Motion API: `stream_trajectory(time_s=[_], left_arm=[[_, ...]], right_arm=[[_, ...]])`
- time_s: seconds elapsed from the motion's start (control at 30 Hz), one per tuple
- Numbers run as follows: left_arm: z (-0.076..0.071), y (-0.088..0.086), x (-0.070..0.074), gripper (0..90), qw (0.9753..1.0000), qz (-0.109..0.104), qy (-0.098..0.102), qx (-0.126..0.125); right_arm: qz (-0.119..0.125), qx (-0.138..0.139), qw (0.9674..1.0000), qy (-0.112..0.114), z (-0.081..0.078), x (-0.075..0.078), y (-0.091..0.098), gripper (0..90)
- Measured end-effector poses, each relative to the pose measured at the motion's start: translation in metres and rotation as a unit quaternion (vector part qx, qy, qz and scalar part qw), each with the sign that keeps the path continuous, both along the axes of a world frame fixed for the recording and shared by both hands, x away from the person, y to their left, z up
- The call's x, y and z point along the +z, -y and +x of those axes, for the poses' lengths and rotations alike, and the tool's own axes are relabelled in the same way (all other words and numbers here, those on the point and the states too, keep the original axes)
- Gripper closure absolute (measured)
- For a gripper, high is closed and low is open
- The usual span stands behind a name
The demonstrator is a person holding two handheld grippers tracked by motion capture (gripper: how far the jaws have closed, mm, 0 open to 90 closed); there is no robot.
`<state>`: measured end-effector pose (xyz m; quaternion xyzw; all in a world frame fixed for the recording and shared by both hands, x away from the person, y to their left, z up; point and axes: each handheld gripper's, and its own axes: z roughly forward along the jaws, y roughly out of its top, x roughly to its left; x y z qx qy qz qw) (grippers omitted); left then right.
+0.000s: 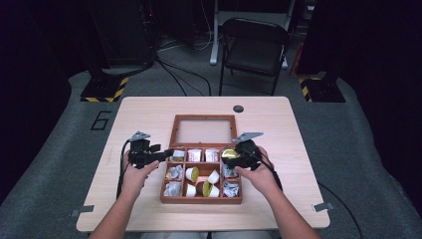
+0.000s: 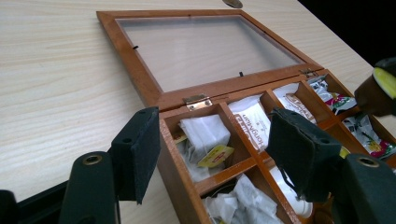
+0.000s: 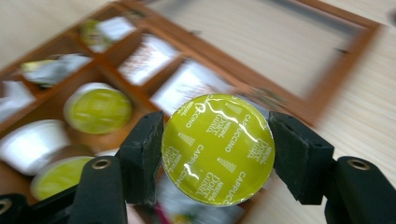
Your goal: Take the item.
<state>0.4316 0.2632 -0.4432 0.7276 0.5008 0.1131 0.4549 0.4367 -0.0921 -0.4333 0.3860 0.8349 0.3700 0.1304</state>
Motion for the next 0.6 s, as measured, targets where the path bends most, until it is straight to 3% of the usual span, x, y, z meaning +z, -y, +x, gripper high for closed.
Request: stream_trajectory(time_s=[0.13, 0.27, 0.6], left_arm=[[0.004, 0.006, -0.002, 34.4, 1.0, 0.004, -0.003, -0.007], [0.007, 0.011, -0.005, 34.4, 0.9999, 0.008, -0.005, -0.014], [0.008, 0.009, -0.005, 34.5, 0.9999, 0.004, -0.008, -0.008]], right_arm=[[0.002, -0.05, 0.9987, -0.006, 0.008, -0.003, 0.034, 37.3], [0.0, -0.096, 0.9953, -0.013, 0.014, -0.011, 0.064, 37.3], [-0.017, -0.188, 0.9816, -0.026, 0.026, -0.029, 0.117, 37.3]])
